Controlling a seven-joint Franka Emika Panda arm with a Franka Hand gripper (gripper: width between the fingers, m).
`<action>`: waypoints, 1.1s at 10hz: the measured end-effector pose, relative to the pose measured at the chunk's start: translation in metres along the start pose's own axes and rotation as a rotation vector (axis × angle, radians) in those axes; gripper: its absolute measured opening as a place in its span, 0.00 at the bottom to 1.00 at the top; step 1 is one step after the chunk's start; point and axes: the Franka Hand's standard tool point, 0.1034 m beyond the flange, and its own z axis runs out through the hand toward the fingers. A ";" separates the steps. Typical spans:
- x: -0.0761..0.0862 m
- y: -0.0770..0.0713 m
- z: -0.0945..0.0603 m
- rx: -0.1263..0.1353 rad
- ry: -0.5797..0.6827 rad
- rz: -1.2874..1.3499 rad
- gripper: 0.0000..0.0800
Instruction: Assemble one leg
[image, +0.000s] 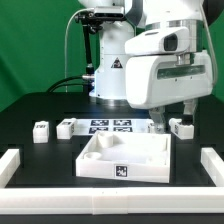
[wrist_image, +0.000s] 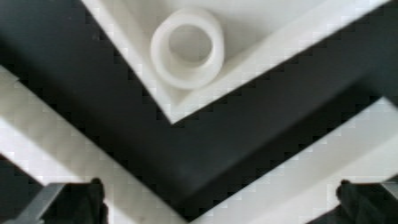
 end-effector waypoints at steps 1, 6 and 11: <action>-0.013 -0.013 0.000 0.009 -0.023 -0.079 0.81; -0.052 -0.018 0.004 0.074 -0.120 -0.302 0.81; -0.102 -0.037 0.018 0.066 -0.074 -0.531 0.81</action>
Offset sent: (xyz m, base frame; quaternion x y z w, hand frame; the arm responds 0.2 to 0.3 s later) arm -0.0203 -0.0479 0.0028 0.0605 -0.1459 -0.2286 0.9606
